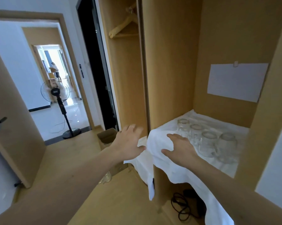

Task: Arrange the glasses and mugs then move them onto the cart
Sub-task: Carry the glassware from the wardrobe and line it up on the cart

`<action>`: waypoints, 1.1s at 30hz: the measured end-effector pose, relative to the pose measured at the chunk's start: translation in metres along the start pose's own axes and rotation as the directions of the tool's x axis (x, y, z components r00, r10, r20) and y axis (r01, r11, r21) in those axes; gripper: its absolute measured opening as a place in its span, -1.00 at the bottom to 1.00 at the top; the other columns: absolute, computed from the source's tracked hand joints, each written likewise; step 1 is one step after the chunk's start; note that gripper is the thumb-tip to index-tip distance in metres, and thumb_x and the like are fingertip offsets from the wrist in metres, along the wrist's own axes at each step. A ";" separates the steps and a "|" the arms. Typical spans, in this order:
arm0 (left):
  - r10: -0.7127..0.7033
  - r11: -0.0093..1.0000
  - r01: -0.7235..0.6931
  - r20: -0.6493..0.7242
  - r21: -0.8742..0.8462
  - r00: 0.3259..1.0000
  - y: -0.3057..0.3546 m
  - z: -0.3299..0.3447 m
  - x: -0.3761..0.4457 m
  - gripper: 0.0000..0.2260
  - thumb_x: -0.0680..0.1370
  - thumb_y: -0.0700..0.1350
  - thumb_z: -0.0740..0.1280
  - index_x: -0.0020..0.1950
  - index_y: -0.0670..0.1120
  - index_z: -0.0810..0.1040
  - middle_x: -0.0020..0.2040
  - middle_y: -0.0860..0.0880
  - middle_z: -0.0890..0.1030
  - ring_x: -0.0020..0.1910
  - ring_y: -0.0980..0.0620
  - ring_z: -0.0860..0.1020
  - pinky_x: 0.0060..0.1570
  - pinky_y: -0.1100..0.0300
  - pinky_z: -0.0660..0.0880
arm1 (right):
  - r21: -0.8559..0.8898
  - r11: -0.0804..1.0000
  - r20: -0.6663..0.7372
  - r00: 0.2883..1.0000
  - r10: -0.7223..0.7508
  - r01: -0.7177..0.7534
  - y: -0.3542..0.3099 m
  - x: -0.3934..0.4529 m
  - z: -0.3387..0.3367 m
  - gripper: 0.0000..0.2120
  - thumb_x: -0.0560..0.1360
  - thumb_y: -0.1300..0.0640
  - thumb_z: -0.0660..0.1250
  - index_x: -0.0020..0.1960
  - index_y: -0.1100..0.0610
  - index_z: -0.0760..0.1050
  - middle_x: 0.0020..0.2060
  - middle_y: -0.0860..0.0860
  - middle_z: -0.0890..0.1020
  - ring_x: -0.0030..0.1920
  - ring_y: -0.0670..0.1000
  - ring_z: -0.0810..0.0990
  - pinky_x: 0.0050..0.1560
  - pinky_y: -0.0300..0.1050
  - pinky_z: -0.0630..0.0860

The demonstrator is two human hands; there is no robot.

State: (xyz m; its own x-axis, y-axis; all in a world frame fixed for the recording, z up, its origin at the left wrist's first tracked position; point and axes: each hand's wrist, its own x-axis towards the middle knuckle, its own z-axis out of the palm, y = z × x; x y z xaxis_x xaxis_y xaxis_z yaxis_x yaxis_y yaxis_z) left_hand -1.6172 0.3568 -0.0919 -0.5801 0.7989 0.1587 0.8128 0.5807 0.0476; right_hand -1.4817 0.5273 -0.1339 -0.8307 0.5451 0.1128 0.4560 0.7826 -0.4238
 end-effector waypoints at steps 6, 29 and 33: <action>0.102 0.994 -0.101 0.054 -0.028 0.993 0.012 0.034 0.061 -0.34 0.59 0.17 0.32 0.60 0.00 0.15 0.56 -0.05 0.20 0.53 -0.12 0.17 0.46 -0.10 0.27 | 0.003 0.997 0.026 0.997 0.079 -0.079 0.035 0.041 0.015 -0.31 0.54 -0.23 0.31 0.57 -0.01 0.21 0.51 -0.02 0.35 0.49 0.11 0.29 0.42 0.06 0.36; 0.549 0.813 -0.498 0.111 -0.303 0.829 -0.019 0.131 0.296 -0.29 0.56 0.20 0.36 0.61 0.00 0.16 0.58 -0.05 0.20 0.53 -0.11 0.21 0.45 -0.02 0.29 | -0.008 0.831 -0.127 0.825 0.551 -0.556 0.065 0.166 0.053 -0.35 0.48 -0.22 0.38 0.48 0.02 0.36 0.38 0.03 0.49 0.38 0.13 0.44 0.37 0.06 0.43; 0.599 0.771 -0.525 0.129 -0.361 0.790 -0.024 0.142 0.322 -0.29 0.56 0.20 0.37 0.61 0.00 0.16 0.57 -0.04 0.20 0.52 -0.10 0.22 0.43 -0.05 0.33 | -0.068 0.780 -0.156 0.779 0.608 -0.622 0.061 0.181 0.056 -0.33 0.51 -0.22 0.36 0.53 0.00 0.29 0.45 0.03 0.42 0.44 0.15 0.34 0.41 0.02 0.36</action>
State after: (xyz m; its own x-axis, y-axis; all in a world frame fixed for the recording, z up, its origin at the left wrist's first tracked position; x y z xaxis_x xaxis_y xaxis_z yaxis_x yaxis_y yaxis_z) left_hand -1.8309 0.6220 -0.1821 0.0216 0.9994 0.0262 0.9506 -0.0286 0.3090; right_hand -1.6223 0.6566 -0.1898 -0.3200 0.9470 -0.0293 0.8942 0.2917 -0.3396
